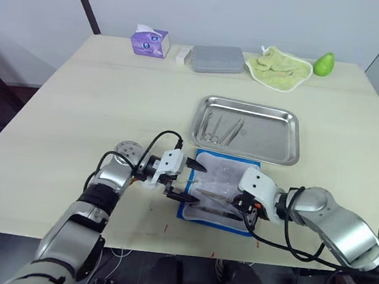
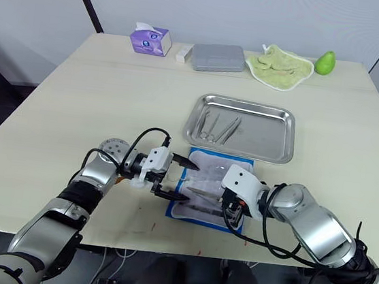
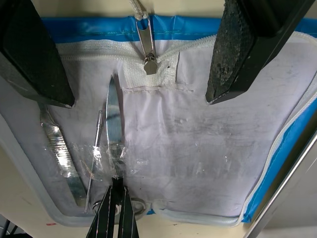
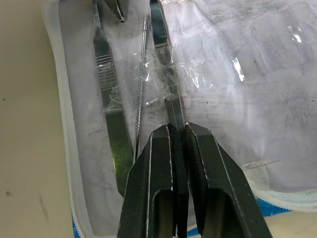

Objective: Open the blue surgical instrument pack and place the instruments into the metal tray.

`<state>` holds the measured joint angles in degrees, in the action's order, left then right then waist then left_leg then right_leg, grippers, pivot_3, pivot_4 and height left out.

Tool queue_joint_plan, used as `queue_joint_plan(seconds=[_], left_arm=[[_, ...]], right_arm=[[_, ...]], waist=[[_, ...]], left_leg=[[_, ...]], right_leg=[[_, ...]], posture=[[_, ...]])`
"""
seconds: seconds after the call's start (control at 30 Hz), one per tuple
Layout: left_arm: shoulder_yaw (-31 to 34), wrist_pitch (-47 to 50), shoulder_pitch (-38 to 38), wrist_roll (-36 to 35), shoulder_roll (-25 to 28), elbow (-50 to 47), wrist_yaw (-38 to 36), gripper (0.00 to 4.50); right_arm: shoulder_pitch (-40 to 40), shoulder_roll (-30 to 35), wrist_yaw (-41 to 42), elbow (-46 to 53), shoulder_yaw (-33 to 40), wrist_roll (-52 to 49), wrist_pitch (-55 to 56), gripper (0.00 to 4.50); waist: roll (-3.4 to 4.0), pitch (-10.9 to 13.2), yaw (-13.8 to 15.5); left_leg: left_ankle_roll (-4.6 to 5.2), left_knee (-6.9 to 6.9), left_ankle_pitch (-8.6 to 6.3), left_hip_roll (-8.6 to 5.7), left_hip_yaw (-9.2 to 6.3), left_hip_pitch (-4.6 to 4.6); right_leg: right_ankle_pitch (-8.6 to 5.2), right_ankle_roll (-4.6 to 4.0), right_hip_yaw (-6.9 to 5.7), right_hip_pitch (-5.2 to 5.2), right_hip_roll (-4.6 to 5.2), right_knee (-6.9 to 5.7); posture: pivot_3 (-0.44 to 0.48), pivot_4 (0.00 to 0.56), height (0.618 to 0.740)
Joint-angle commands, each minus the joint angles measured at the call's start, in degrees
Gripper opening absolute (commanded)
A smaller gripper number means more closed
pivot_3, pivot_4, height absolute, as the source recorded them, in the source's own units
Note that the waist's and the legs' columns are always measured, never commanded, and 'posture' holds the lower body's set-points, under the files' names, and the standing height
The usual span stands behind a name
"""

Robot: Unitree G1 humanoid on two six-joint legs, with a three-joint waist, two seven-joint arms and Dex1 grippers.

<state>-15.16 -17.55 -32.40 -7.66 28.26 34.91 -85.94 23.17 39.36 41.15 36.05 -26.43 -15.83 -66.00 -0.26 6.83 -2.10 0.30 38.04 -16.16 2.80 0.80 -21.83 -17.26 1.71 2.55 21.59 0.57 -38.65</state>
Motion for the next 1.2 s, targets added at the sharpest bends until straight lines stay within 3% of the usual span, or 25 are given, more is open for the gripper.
queue_joint_plan(seconds=[0.03,0.33,1.2], left_arm=[[-3.7,1.9,3.4,4.0,0.4,2.9,-0.8,4.50],[-2.4,2.9,3.5,1.2,-1.7,5.3,-2.7,4.50],[-4.0,-1.1,2.3,5.8,-2.5,10.6,-0.2,4.50]], right_arm=[[2.4,1.1,0.9,2.9,1.1,-1.5,-0.8,0.04],[4.3,1.8,0.5,3.3,1.2,-3.3,-2.1,0.04],[6.8,7.1,1.4,4.1,2.7,-6.6,-3.3,0.04]], waist=[[0.01,0.0,0.0],[0.02,0.1,0.0],[0.17,0.1,0.5]], left_leg=[[0.00,0.00,0.00,0.00,0.00,0.00],[0.01,-0.01,-0.01,-0.03,0.00,-0.05],[0.04,-0.01,-0.02,-0.18,-0.01,-0.05]], right_leg=[[0.00,0.00,0.00,0.00,0.01,0.00],[-0.01,0.02,-0.01,0.03,0.05,0.03],[-0.03,0.10,-0.06,0.00,0.24,0.02]], posture=[[0.000,0.150,0.740],[0.000,0.150,0.740],[0.000,0.150,0.740]])
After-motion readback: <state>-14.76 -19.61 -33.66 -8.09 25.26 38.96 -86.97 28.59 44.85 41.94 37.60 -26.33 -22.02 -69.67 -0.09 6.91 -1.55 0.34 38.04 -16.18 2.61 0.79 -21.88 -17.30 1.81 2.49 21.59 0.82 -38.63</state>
